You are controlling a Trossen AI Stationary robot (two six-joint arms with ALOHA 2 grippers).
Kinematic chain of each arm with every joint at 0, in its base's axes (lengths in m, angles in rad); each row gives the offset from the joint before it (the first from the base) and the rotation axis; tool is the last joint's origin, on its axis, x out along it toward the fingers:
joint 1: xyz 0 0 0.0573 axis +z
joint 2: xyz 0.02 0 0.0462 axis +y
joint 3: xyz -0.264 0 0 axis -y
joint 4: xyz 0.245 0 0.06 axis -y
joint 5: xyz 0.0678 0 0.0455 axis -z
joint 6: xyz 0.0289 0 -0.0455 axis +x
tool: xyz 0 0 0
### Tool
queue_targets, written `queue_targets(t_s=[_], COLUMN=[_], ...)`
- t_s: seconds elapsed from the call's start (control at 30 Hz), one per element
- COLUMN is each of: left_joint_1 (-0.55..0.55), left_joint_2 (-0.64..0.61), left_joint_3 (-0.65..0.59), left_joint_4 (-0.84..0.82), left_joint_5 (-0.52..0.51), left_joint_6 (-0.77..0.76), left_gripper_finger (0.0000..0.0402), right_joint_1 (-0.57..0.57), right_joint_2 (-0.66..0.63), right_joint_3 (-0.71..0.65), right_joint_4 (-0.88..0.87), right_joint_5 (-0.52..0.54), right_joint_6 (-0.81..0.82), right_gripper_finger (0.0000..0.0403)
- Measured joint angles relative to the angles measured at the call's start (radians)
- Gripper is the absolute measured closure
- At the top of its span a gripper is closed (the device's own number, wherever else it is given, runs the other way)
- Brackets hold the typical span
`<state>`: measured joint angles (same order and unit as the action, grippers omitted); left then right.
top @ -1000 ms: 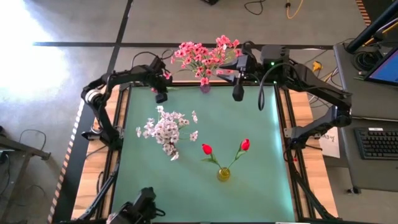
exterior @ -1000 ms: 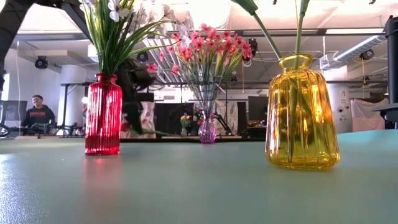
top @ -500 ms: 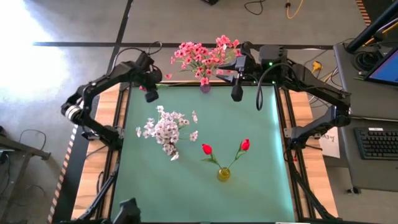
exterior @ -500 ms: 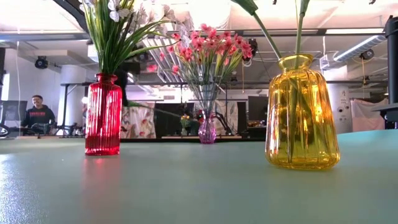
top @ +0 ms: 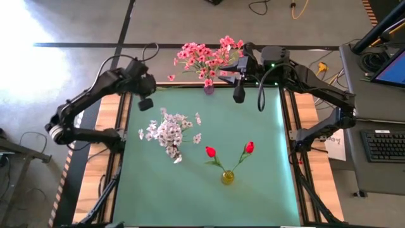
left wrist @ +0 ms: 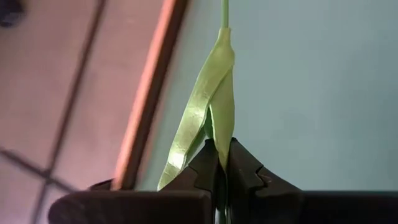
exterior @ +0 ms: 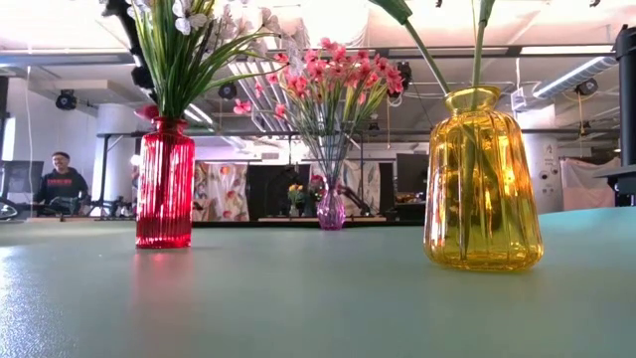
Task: Sort flowers into vase by color
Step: Put the red tulip into the yellow flower vase
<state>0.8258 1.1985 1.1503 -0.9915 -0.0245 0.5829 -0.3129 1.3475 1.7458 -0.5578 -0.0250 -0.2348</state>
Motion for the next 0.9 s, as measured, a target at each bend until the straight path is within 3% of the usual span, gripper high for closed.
queue_targets(t_s=[0.2, 0.47, 0.7, 0.9], left_joint_1=[-0.083, -0.220, -0.369, -0.523], left_joint_2=[-0.085, -0.103, -0.045, 0.058], left_joint_3=[0.032, 0.235, 0.436, 0.624], left_joint_4=[-0.004, -0.272, -0.349, -0.478], left_joint_5=[-0.174, -0.169, -0.137, -0.150], left_joint_6=[-0.034, -0.091, -0.099, -0.158], left_gripper_finger=[0.0401, 0.0401, 0.0401, 0.0401], right_joint_1=[0.000, 0.000, 0.000, 0.002], right_joint_2=[0.001, 0.001, 0.011, 0.029], right_joint_3=[0.000, 0.000, 0.001, 0.001], right_joint_4=[0.020, 0.031, 0.051, 0.039], right_joint_5=[0.000, 0.000, -0.003, -0.102], right_joint_6=[0.000, 0.074, 0.137, 0.148], right_gripper_finger=[0.0257, 0.0257, 0.0257, 0.0257])
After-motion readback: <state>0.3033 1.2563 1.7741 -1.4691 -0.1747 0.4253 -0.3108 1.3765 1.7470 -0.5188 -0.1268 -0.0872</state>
